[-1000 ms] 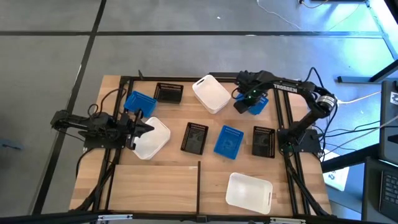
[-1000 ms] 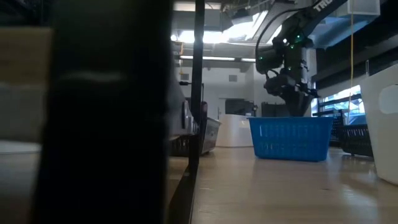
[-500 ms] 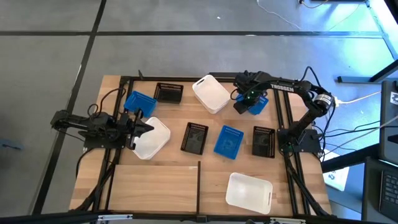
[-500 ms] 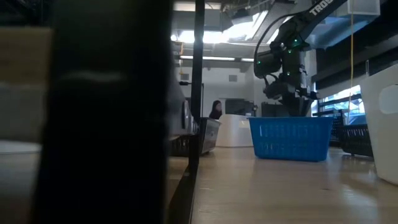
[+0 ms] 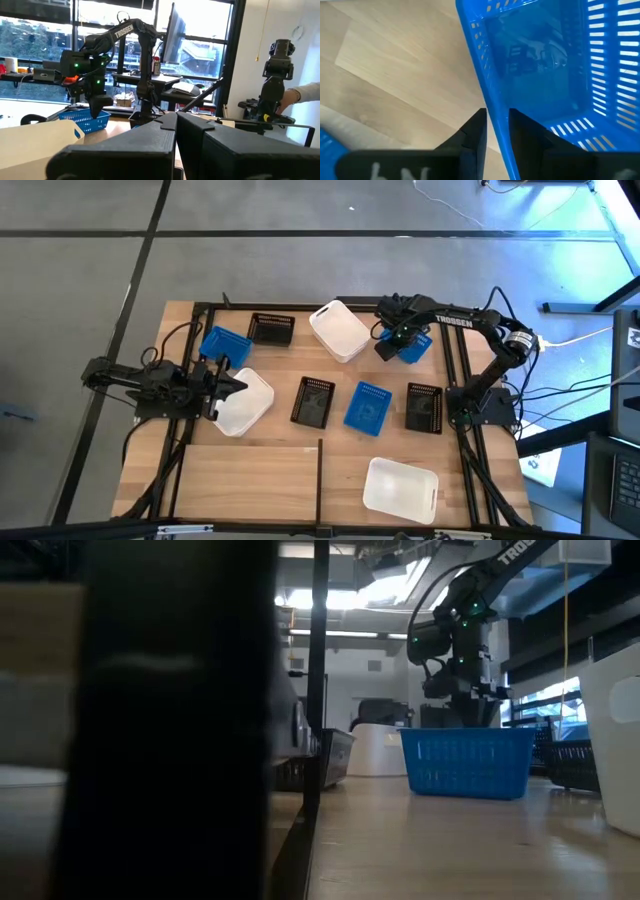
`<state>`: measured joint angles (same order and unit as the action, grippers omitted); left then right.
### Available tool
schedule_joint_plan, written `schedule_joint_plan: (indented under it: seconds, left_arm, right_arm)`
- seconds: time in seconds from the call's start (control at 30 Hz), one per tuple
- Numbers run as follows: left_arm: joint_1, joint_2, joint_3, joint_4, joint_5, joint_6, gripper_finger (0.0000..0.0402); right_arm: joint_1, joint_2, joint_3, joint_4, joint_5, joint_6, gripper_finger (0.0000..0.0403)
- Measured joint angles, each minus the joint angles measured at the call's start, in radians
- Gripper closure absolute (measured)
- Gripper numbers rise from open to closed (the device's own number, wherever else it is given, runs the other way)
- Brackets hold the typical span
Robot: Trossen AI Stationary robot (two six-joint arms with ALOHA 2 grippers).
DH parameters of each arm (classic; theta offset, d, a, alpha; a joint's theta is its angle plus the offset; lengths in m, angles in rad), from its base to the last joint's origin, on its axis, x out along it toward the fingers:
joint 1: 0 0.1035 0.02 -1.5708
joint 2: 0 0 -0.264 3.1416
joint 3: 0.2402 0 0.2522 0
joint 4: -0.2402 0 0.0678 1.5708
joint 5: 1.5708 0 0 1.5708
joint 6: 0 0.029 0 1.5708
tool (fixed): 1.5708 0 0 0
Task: Stack baskets on shelf by color
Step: Put the top right blue bin on the shelf
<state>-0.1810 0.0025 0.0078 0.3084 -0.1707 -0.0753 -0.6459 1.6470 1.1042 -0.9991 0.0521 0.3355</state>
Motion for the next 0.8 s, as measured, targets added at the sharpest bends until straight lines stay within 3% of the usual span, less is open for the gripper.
schedule_joint_plan:
  seconds: [0.5,0.67,0.8]
  left_arm:
    - [0.0,0.0,0.0,0.0,0.0,0.0,0.0401]
    - [0.0,0.0,0.0,0.0,0.0,0.0,0.0401]
    - [0.0,0.0,0.0,0.0,0.0,0.0,0.0401]
  right_arm:
    - [-0.005,0.001,-0.086,0.066,0.001,0.021,0.0324]
    - [-0.005,0.001,-0.087,0.084,-0.004,-0.028,0.0387]
    - [-0.003,-0.002,-0.079,0.067,-0.005,-0.064,0.0394]
